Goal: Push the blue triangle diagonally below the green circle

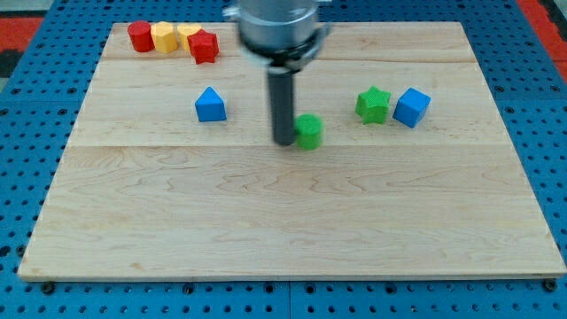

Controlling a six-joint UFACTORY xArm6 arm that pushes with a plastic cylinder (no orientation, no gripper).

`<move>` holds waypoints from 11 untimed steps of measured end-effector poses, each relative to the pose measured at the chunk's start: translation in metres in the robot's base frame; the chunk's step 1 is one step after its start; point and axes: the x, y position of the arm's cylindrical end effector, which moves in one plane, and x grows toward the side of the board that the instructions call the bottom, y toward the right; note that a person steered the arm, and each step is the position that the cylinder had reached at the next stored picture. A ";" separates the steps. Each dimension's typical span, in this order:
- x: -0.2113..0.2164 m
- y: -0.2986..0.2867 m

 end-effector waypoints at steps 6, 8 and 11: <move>-0.043 -0.133; -0.035 0.009; -0.001 0.048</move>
